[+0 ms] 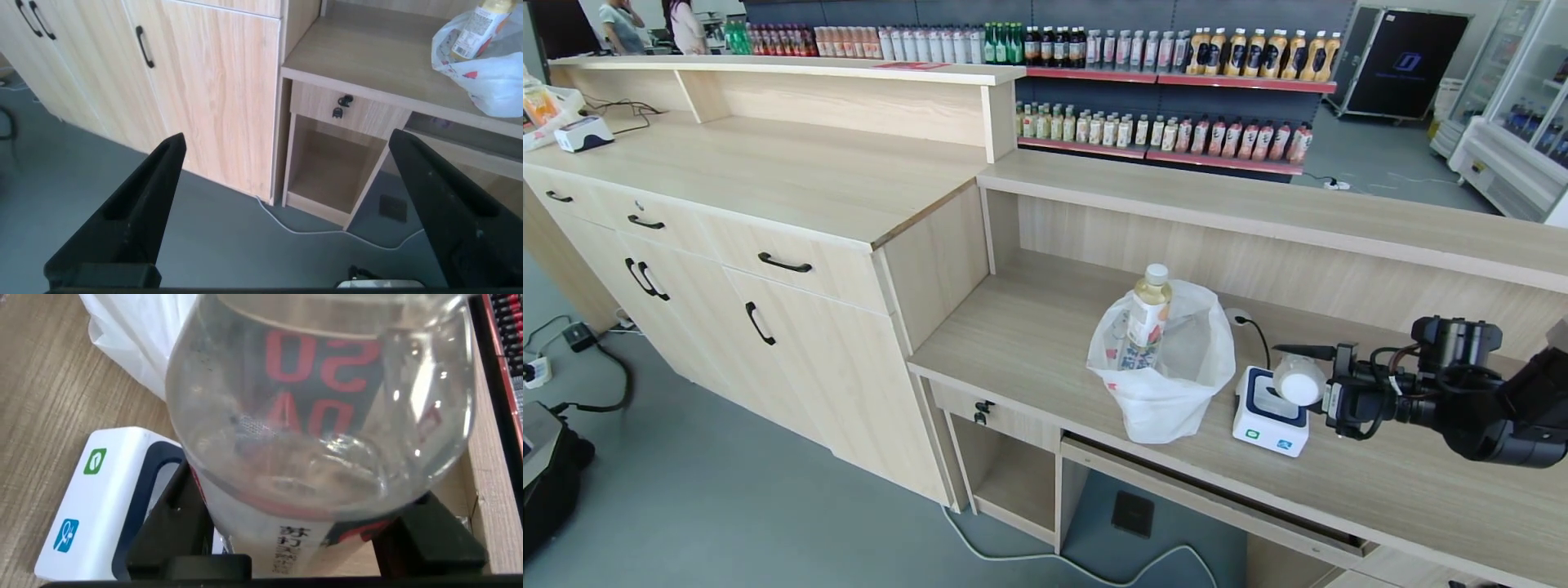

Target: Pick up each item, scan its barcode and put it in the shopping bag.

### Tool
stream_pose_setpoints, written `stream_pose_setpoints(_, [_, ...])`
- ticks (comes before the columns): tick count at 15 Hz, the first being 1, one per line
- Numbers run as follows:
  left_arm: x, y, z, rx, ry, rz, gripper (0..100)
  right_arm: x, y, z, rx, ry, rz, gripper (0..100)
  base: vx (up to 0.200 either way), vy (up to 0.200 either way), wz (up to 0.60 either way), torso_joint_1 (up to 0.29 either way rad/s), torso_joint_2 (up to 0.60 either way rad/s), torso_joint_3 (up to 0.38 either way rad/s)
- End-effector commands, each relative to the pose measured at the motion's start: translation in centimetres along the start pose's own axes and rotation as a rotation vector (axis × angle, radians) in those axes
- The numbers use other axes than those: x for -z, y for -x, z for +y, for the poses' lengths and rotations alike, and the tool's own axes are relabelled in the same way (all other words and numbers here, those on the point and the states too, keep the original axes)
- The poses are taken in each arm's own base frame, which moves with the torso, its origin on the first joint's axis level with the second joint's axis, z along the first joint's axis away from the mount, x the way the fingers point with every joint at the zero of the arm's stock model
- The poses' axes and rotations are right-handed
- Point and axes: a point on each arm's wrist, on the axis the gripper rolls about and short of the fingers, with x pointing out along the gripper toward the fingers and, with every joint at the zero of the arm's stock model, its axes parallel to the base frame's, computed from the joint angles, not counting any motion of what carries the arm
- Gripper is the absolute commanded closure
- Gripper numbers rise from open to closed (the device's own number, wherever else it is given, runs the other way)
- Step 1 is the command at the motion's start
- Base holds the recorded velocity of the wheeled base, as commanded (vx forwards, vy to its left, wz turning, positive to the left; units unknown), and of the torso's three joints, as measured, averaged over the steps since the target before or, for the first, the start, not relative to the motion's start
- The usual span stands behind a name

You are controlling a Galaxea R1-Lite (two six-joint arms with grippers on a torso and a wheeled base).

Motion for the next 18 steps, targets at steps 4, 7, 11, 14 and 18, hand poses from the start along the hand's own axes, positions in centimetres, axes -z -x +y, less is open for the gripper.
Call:
stream_pose_setpoints(4, [0.0,0.0,0.0,0.000,0.000,0.000,0,0.4,-0.7,0.4,-0.006,-0.002,-0.010,100,0.000,0.000,0.00,0.000,0.00,0.000])
stream_pose_setpoints(7, [0.0,0.0,0.0,0.000,0.000,0.000,0,0.4,-0.9,0.7,-0.011,-0.007,-0.013,100,0.000,0.000,0.00,0.000,0.00,0.000])
stream_pose_setpoints(11, [0.0,0.0,0.0,0.000,0.000,0.000,0,0.6,-1.9,0.6,0.009,0.027,-0.058,100,0.000,0.000,0.00,0.000,0.00,0.000])
stream_pose_setpoints(14, [0.0,0.0,0.0,0.000,0.000,0.000,0,0.8,-2.3,0.9,0.005,0.023,-0.064,100,0.000,0.000,0.00,0.000,0.00,0.000])
stream_pose_setpoints(18, [0.0,0.0,0.0,0.000,0.000,0.000,0,0.9,-2.4,1.0,0.003,0.021,-0.064,100,0.000,0.000,0.00,0.000,0.00,0.000])
